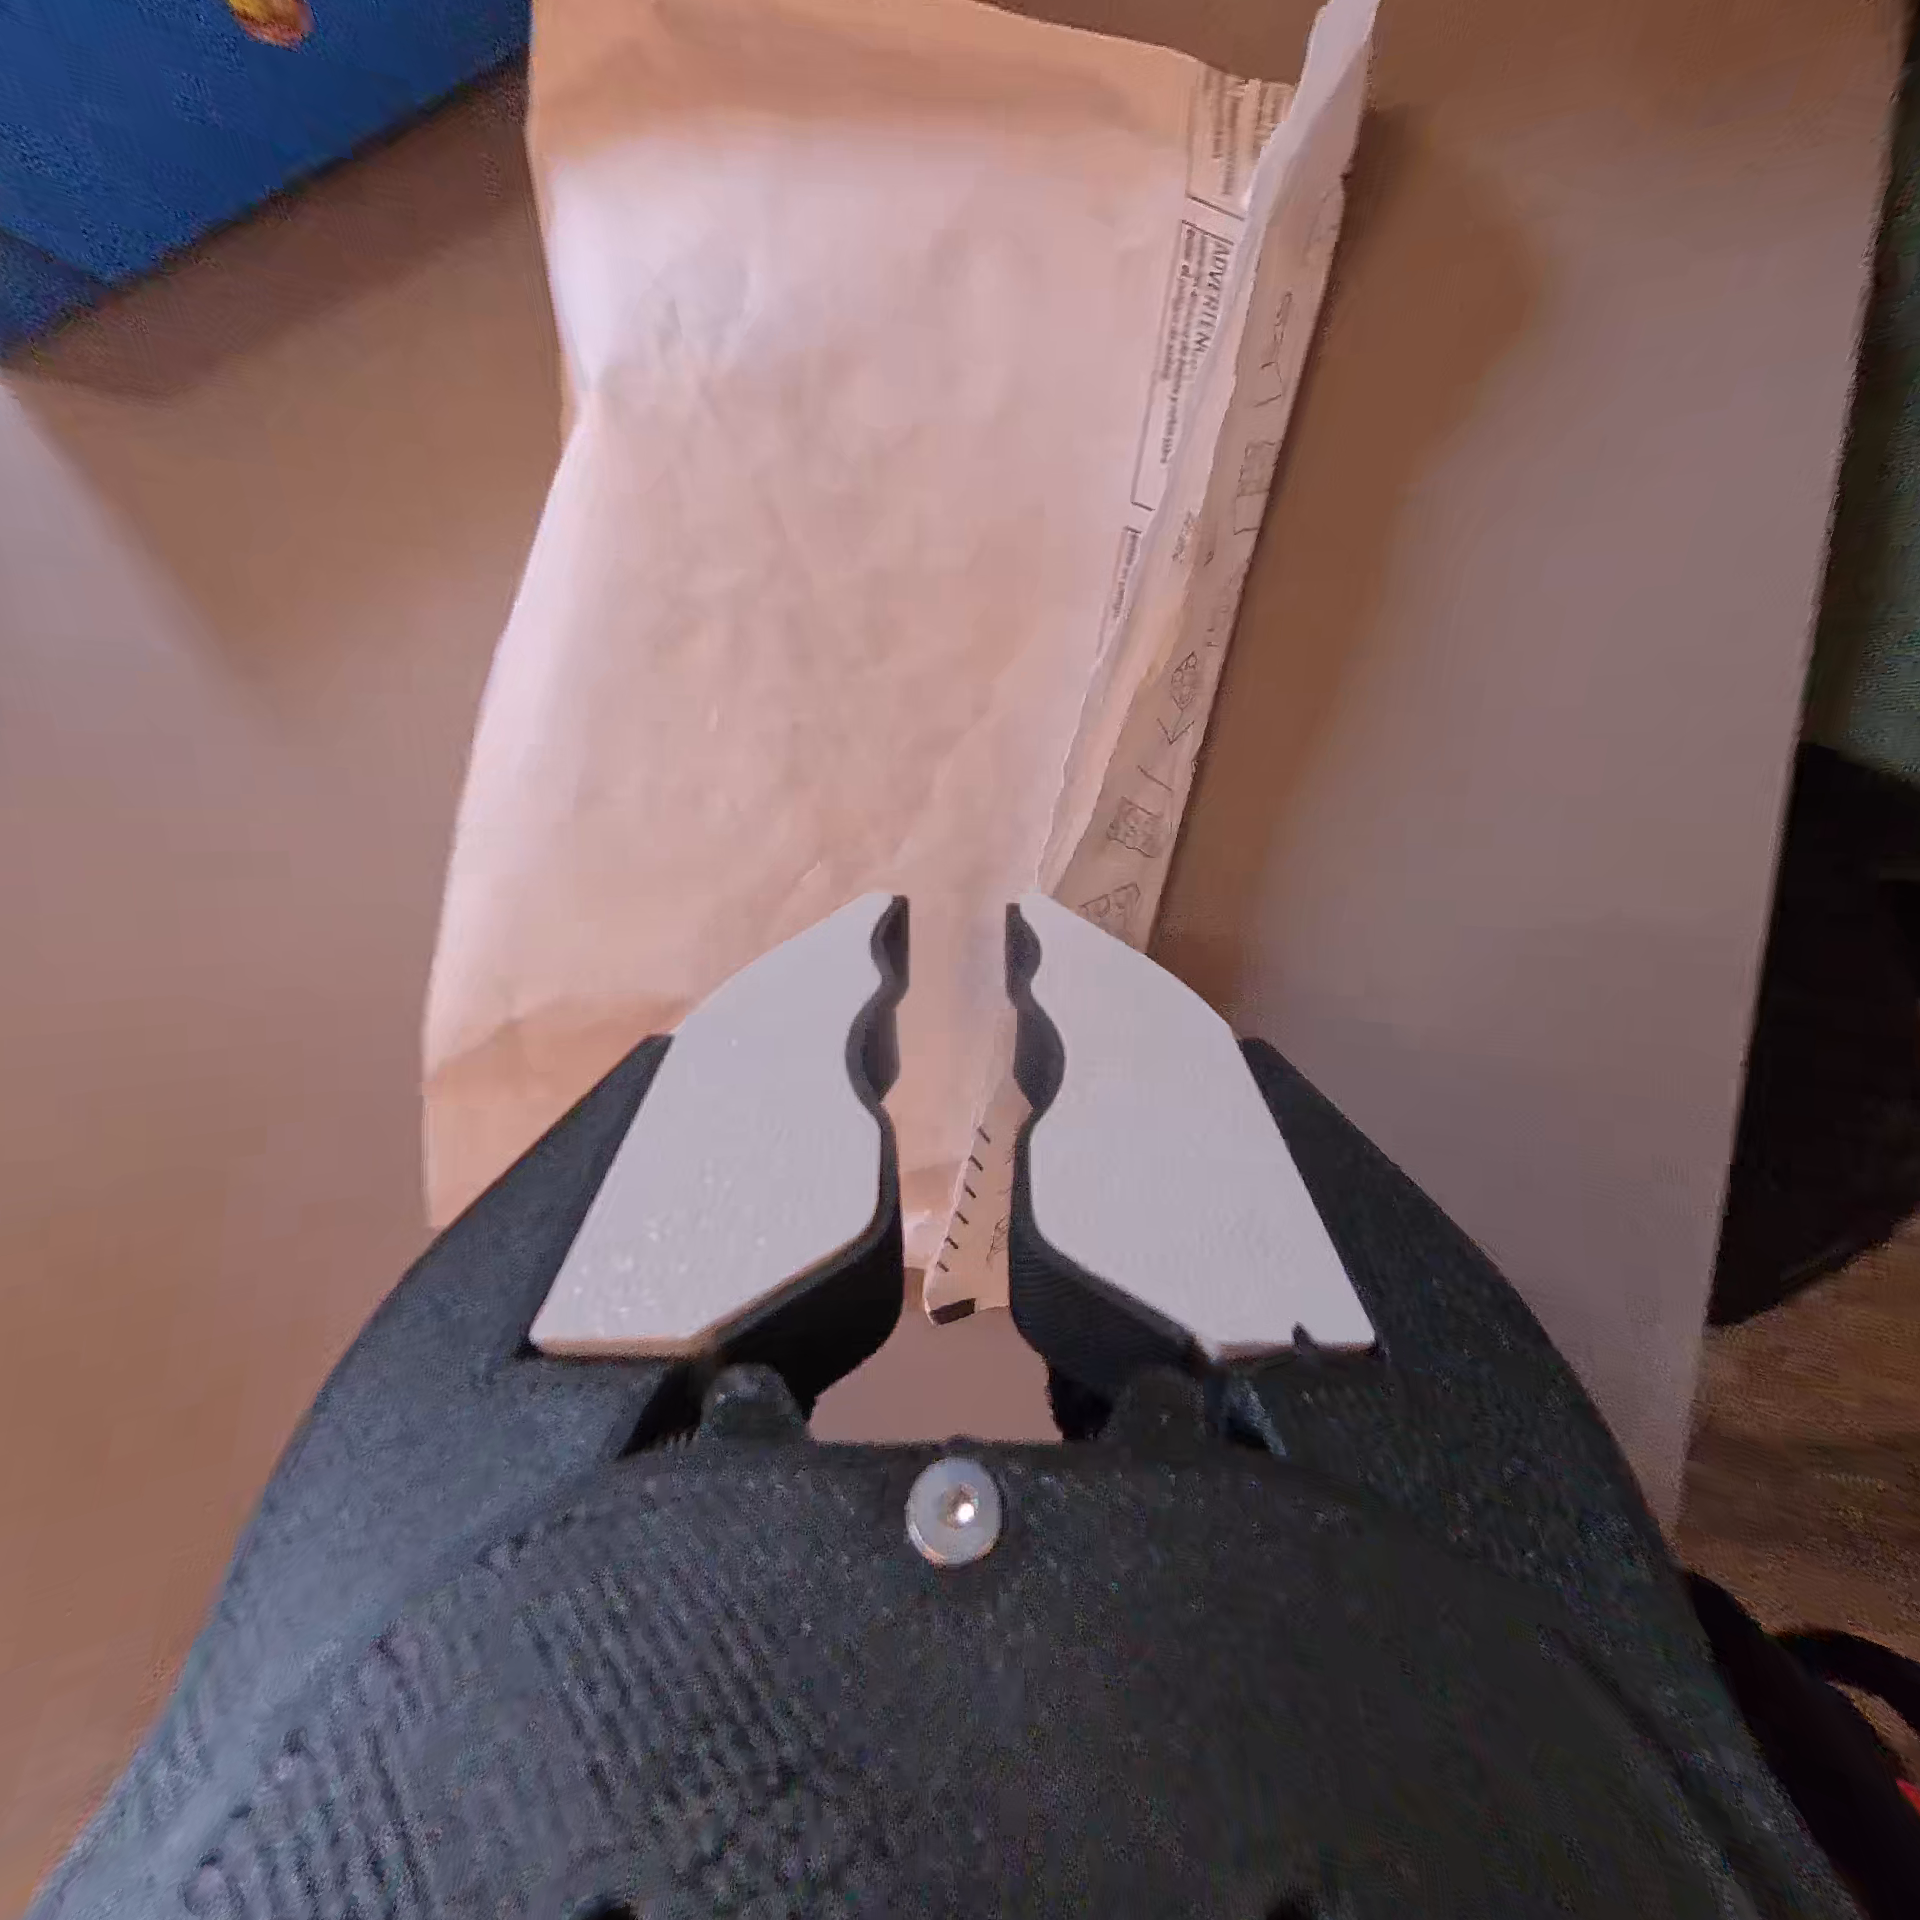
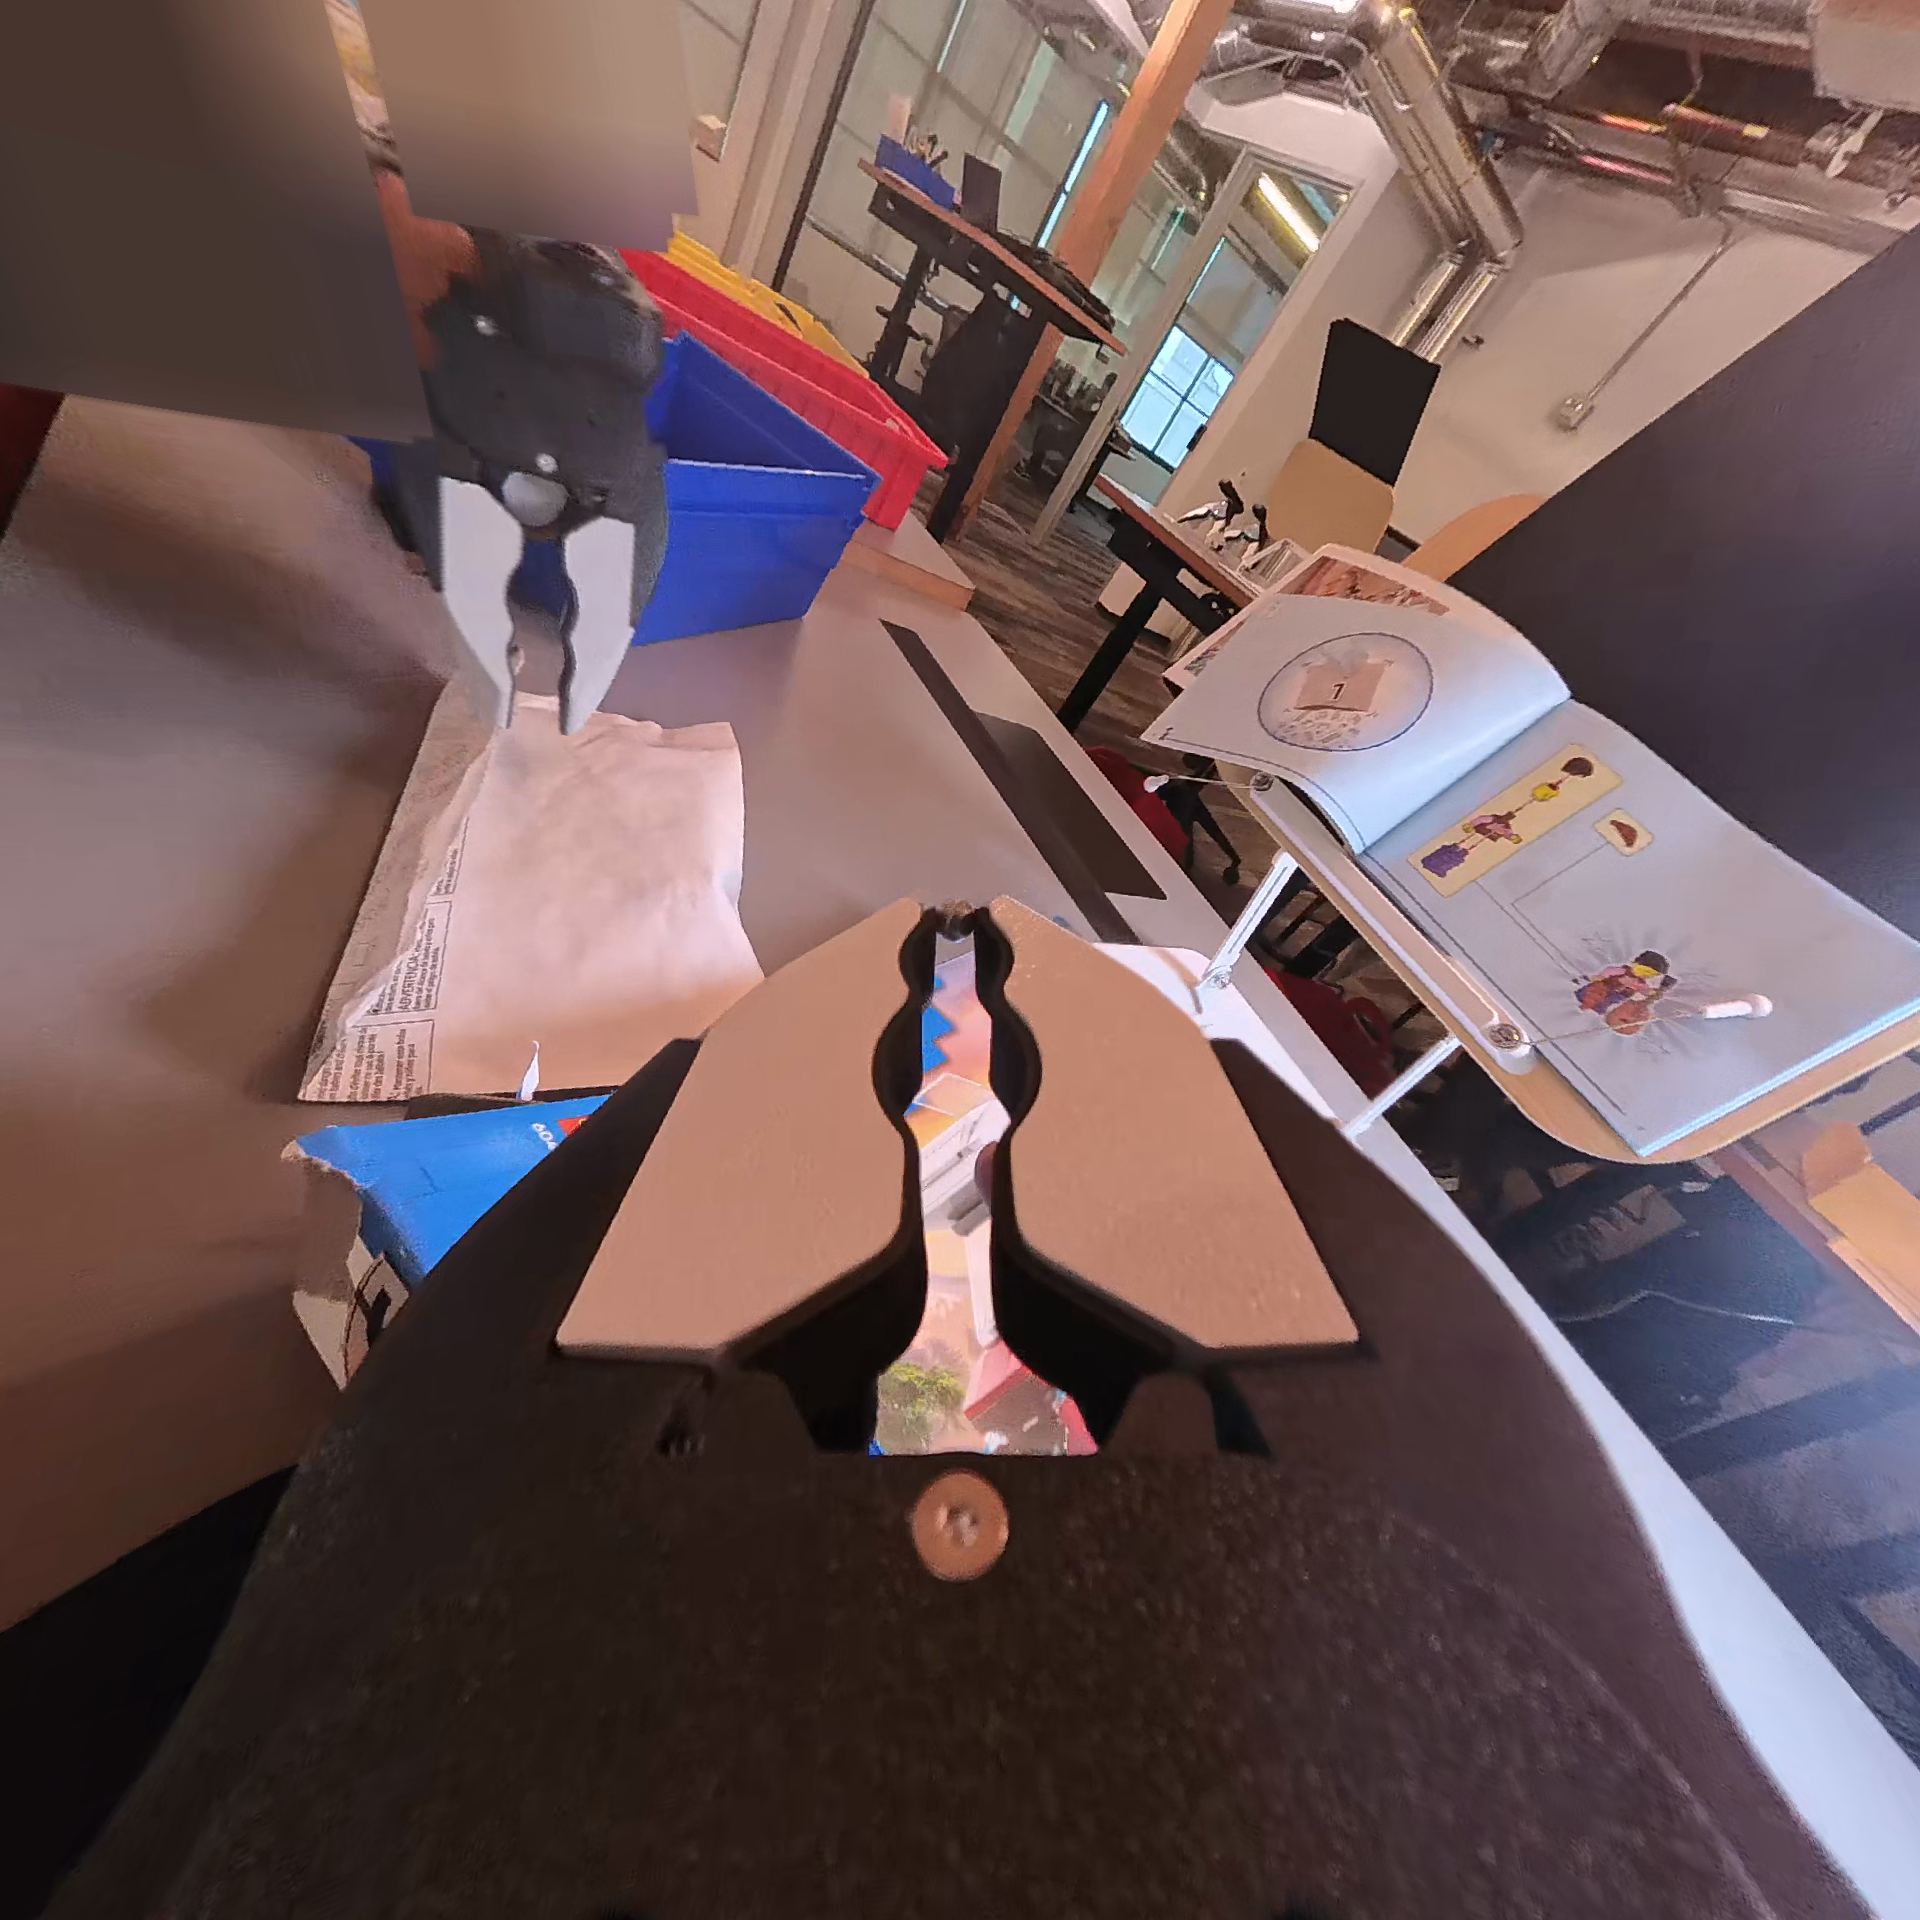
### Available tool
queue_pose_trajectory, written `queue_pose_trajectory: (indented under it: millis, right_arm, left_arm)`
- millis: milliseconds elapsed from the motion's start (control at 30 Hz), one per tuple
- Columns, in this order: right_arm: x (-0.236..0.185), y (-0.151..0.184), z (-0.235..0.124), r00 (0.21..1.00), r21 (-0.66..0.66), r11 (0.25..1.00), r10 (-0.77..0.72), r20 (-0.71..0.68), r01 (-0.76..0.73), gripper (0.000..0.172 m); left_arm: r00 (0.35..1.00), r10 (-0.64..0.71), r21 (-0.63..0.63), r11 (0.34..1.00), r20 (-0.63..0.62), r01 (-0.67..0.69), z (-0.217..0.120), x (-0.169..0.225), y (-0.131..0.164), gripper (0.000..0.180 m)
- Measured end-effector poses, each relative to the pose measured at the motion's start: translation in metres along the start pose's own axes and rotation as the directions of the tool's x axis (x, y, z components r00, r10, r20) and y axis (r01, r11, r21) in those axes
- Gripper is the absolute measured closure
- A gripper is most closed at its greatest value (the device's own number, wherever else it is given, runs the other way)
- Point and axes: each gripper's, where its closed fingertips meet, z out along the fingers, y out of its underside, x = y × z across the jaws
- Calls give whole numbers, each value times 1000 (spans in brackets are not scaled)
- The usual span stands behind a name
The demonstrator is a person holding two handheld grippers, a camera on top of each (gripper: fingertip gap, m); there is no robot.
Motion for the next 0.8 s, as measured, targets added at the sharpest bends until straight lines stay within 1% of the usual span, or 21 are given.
queue_pose_trajectory:
  millis: [33,100,200,267,333,400,467,567,633,700,767,800]
  right_arm:
    - [-1,1,1,1000,-4,1000,0,5,0,165]
    - [-3,3,2,1000,-9,1000,1,12,0,165]
    - [-4,3,3,1000,-9,1000,6,17,-5,165]
    - [-5,4,3,1000,-12,1000,6,20,-6,165]
    - [-7,3,2,1000,-14,1000,0,26,0,165]
    - [-9,3,1,999,-15,1000,-6,31,7,165]
    - [-10,3,1,999,-12,1000,-7,36,7,165]
    - [-12,3,3,999,-11,1000,-8,43,9,165]
    - [-14,3,3,999,-16,1000,-15,46,16,165]
    - [-16,3,4,998,-21,1000,-22,51,23,165]
    - [-17,3,4,998,-22,999,-23,56,24,165]
    - [-18,3,4,998,-21,1000,-22,59,23,165]
  left_arm:
    - [998,-17,2,1000,-61,17,3,3,2,166]
    - [992,-12,-22,1000,-127,9,13,6,4,167]
    - [968,-22,-29,999,-251,15,23,17,-3,176]
    - [941,-60,-68,997,-333,39,28,27,-4,168]
    - [907,-68,-88,996,-414,35,28,42,-6,168]
    - [860,-80,-101,994,-503,34,21,59,-9,172]
    - [840,-89,-98,994,-535,44,16,65,-13,171]
    - [781,-110,-82,994,-615,76,8,78,-22,175]
    - [774,-91,-77,996,-627,55,7,82,-24,177]
    - [746,-72,-41,997,-662,60,4,91,-34,180]
    - [744,-50,-4,998,-666,63,2,93,-43,180]
    - [763,-56,-16,998,-644,60,4,90,-43,180]
